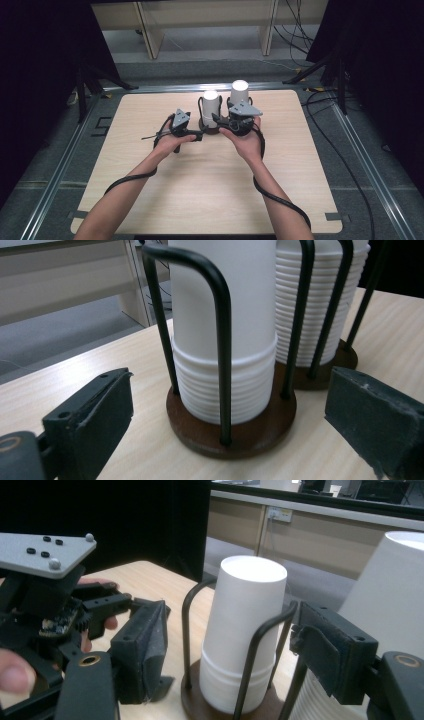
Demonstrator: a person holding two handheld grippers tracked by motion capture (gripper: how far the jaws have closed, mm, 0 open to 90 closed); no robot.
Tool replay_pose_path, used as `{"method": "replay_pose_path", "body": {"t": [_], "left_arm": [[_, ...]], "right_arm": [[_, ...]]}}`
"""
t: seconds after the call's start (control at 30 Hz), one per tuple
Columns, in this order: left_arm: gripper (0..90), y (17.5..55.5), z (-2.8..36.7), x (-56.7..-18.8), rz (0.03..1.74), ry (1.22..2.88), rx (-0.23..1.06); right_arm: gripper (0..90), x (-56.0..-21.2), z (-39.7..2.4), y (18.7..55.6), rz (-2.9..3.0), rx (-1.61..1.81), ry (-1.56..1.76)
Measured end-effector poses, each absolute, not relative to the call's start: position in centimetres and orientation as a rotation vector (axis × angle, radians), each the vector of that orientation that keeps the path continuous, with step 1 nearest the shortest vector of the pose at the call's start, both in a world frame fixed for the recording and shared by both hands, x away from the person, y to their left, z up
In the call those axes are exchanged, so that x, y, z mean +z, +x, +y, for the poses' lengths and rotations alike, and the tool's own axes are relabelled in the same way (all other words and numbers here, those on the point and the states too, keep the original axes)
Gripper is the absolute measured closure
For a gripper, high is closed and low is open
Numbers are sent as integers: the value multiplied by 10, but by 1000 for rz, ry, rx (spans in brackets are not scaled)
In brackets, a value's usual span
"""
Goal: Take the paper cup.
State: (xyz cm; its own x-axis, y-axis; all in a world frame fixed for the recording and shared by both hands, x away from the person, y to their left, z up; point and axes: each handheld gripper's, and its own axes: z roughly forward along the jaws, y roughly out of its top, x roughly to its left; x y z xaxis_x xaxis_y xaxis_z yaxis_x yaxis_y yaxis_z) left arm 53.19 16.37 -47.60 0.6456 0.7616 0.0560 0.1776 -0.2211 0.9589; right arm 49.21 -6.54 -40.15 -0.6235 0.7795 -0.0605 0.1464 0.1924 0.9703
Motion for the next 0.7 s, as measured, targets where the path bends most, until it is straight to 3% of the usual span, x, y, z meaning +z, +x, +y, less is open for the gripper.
{"method": "replay_pose_path", "body": {"t": [0.7], "left_arm": [[103, 556, 142, -488, 784, 1802, 596]], "right_arm": [[329, -387, -34, 540, 1936, 1384, 881]]}}
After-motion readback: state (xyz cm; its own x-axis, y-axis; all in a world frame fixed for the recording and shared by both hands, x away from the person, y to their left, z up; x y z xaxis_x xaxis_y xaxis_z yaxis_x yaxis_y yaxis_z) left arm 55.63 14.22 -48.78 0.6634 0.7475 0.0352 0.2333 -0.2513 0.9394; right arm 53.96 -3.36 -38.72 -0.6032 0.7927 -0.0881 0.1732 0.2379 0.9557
